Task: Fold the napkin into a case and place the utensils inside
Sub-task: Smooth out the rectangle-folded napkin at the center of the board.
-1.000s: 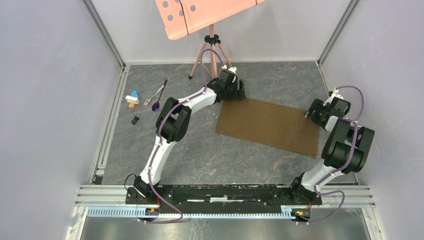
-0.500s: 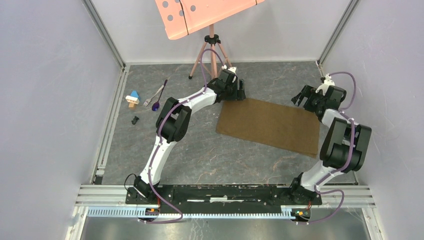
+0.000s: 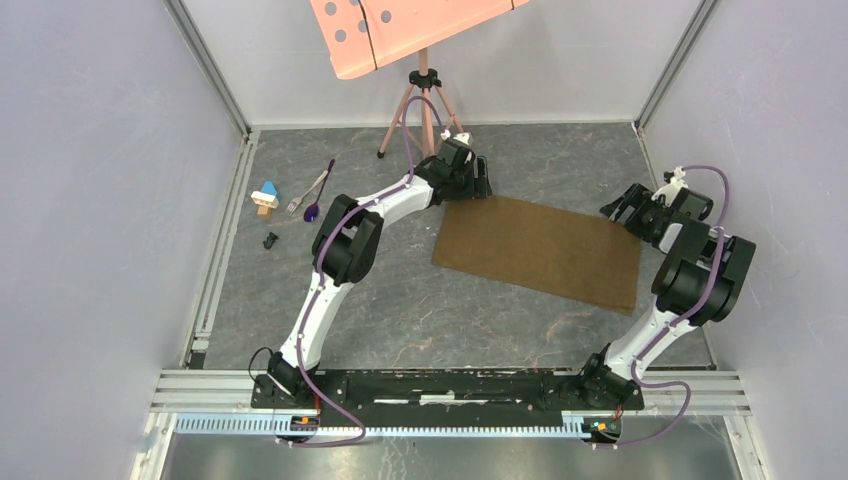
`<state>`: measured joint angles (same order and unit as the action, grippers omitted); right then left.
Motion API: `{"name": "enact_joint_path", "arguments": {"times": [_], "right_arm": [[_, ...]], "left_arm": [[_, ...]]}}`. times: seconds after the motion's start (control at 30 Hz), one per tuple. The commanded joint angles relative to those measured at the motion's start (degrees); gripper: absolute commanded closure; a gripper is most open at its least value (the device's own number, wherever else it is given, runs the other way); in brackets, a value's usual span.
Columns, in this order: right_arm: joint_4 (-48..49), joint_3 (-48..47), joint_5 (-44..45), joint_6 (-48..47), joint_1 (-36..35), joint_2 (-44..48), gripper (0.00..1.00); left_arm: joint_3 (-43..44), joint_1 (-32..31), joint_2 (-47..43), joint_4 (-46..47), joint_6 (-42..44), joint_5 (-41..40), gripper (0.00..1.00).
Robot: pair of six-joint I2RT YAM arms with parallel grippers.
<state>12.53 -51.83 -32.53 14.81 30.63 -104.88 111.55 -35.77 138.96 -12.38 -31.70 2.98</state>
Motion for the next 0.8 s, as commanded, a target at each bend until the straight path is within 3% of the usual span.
{"name": "enact_joint_path", "arguments": {"times": [0.0,0.17,0.23,0.37,0.43,0.57,0.77], "right_arm": [[-4.61,-3.94,6.45,-5.98,0.79,-2.34,0.11],[-16.25,-8.59,16.02,-8.11,-0.76,2.31,0.12],[-22.72,-9.53,27.37,-5.28,-3.71,7.23,0.03],[-33.27,-8.13,41.33,-1.46,-11.75,15.75,0.02],[-35.33,-4.76,41.49,-1.85,-14.53,20.04,0.02],[-33.02,5.48,30.77,-2.72,-14.94,29.06,0.02],[-37.75,8.34,32.80,-1.12,-14.89,31.49,0.02]], "left_arm": [[-0.37,1.57,2.64,-2.60,-2.32,-2.49,0.18],[0.18,1.24,1.50,-3.11,-0.73,-1.04,0.16],[0.82,0.97,0.57,-3.81,0.03,1.12,0.15],[3.84,-0.01,-2.36,-6.73,-0.30,6.66,0.14],[5.24,-0.65,-4.32,-8.22,-0.65,9.63,0.12],[5.19,-1.64,-8.71,-9.96,-3.07,14.44,0.11],[-0.24,-3.47,-16.66,-11.17,-6.58,21.21,0.12]]}}
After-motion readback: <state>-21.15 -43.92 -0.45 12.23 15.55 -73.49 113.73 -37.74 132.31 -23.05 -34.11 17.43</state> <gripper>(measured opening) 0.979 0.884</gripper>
